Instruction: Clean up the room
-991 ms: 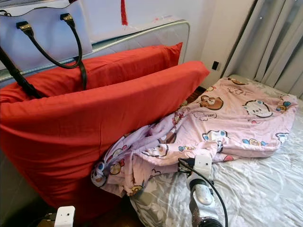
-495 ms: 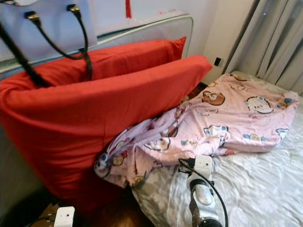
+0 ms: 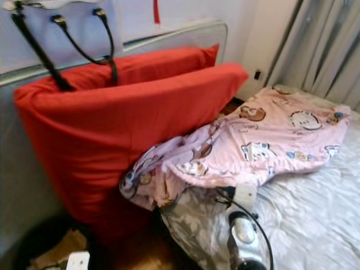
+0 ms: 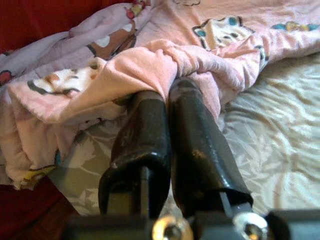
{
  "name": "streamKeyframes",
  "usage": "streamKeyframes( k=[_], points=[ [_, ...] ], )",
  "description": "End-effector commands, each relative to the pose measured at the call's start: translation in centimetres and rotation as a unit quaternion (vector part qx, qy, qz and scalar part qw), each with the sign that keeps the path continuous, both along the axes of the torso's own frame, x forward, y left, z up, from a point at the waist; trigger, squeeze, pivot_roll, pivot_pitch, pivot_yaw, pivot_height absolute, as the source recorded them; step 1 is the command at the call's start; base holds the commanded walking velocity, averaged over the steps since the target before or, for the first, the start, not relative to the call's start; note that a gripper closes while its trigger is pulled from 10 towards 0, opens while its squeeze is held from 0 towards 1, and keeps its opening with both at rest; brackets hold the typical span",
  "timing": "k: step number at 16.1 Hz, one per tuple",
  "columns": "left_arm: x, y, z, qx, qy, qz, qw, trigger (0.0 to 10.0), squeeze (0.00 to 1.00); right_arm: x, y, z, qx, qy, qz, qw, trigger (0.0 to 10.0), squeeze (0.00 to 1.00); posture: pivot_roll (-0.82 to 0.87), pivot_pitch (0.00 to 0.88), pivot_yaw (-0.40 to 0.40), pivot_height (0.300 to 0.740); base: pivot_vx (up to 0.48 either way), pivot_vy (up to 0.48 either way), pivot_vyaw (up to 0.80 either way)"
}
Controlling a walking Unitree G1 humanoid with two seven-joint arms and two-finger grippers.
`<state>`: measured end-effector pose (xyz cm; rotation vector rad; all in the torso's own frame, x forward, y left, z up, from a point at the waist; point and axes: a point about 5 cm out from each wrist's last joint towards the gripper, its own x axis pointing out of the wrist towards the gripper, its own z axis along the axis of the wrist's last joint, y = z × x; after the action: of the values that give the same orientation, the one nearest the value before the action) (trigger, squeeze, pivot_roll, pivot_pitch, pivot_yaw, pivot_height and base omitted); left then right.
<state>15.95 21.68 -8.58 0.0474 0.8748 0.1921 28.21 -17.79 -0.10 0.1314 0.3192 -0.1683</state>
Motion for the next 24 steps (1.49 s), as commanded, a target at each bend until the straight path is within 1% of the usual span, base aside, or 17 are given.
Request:
streamKeyframes(
  k=[1, 6, 9, 12, 14, 15, 16, 20, 21, 23, 24],
  points=[
    [-0.2, 0.3, 0.0, 0.002, 0.004, 0.001, 1.0, 10.0, 0.0, 0.3, -0.2, 0.5, -0.003, -0.015, -0.007, 1.0, 10.0, 0.0, 0.04, 0.0, -0.077, 0.74, -0.285, 0.0, 0.0],
    [-0.2, 0.3, 0.0, 0.002, 0.003, -0.001, 1.0, 10.0, 0.0, 0.5, -0.2, 0.8, -0.007, -0.023, -0.013, 1.0, 10.0, 0.0, 0.04, 0.0, -0.076, 0.74, -0.285, 0.0, 0.0],
    [-0.2, 0.3, 0.0, 0.003, 0.004, -0.002, 1.0, 10.0, 0.0, 0.9, -0.1, 1.3, -0.005, -0.039, -0.014, 0.999, 10.0, 0.0, 0.04, 0.0, -0.076, 0.74, -0.284, 0.0, 0.0],
    [-0.3, 0.3, -0.1, 0.004, 0.005, -0.001, 1.0, 10.0, 0.0, 1.4, -0.5, 2.2, -0.006, -0.066, -0.025, 0.997, 10.0, 0.0, 0.04, 0.0, -0.078, 0.74, -0.285, 0.0, 0.0],
    [-0.4, 0.4, -0.1, 0.004, 0.005, 0.0, 1.0, 10.0, 0.0, 1.8, -0.2, 2.7, -0.011, -0.078, -0.008, 0.997, 10.0, 0.0, 0.04, 0.0, -0.077, 0.74, -0.142, 0.0, 0.0],
    [-0.4, 0.4, -0.1, 0.009, 0.009, -0.005, 1.0, 10.0, 0.0, 1.7, -0.3, 2.7, -0.022, -0.078, -0.011, 0.997, 10.0, 0.0, 0.04, 0.0, -0.077, 0.74, 0.0, 0.0, 0.0],
    [-0.5, 0.3, -0.1, 0.009, 0.008, -0.004, 1.0, 10.0, 0.0, 1.6, -0.7, 2.7, -0.03, -0.077, -0.028, 0.996, 10.0, 0.0, 0.04, 0.0, -0.078, 0.74, 0.0, 0.0, 0.0],
    [-0.8, 0.4, -0.2, 0.01, 0.013, -0.004, 1.0, 10.0, 0.0, 1.5, -1.8, 2.9, -0.046, -0.082, -0.059, 0.994, 10.0, 0.0, 0.04, 0.0, -0.081, 0.74, 0.0, 0.0, 0.0],
    [-0.9, 0.4, -0.3, 0.011, 0.014, -0.004, 1.0, 10.0, 0.0, 1.3, -2.3, 3.0, -0.056, -0.081, -0.076, 0.992, 10.0, 0.0, 0.04, 0.0, -0.082, 0.74, 0.0, 0.0, 0.0],
    [-1.0, 0.4, -0.3, 0.011, 0.015, -0.004, 1.0, 10.0, 0.0, 0.9, -3.0, 2.4, -0.077, -0.056, -0.095, 0.991, 10.0, 0.0, 0.04, 0.0, -0.083, 0.74, 0.0, 0.0, 0.0],
    [-1.0, 0.4, -0.3, 0.01, 0.016, -0.004, 1.0, 10.0, 0.0, 0.2, -3.6, 1.4, -0.094, -0.015, -0.109, 0.989, 10.0, 0.0, 0.04, 0.0, -0.083, 0.74, 0.0, 0.0, 0.0]
  ],
)
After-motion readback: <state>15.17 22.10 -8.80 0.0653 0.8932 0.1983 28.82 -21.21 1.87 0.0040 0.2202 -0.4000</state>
